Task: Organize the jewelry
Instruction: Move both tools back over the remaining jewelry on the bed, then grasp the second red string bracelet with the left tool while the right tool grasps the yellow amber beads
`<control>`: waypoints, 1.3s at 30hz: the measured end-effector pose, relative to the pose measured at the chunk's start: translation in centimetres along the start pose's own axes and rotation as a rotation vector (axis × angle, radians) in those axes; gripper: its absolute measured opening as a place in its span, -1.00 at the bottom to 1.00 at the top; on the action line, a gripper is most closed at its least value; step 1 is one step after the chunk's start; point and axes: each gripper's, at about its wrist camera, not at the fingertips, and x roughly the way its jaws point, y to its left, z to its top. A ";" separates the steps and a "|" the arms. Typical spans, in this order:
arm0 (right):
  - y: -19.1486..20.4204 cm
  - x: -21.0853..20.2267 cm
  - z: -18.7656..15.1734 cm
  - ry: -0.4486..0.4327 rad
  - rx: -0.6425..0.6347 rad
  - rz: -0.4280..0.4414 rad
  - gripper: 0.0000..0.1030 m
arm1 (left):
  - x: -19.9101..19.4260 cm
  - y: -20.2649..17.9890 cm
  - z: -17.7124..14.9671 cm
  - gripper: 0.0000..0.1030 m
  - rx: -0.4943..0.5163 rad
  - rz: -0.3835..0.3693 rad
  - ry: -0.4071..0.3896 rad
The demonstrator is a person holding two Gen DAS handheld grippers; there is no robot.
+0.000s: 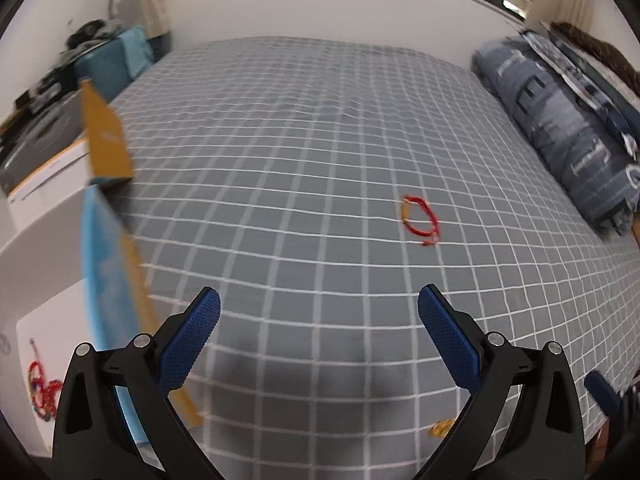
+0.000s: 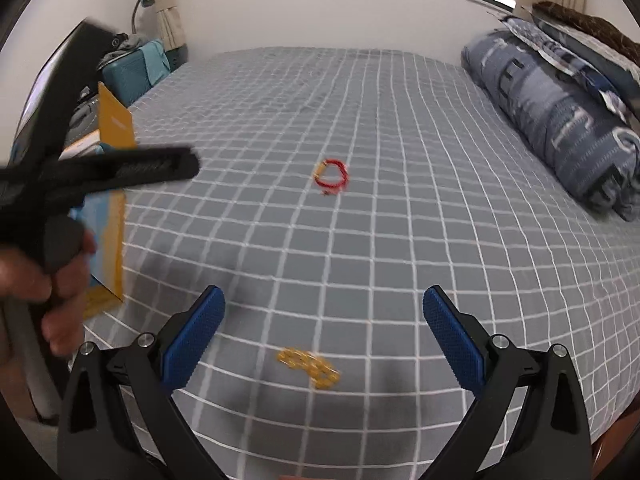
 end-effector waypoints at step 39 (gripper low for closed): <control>0.5 8.1 -9.0 0.143 -0.132 0.101 0.26 | 21.8 -8.4 5.7 0.49 0.082 -0.027 0.163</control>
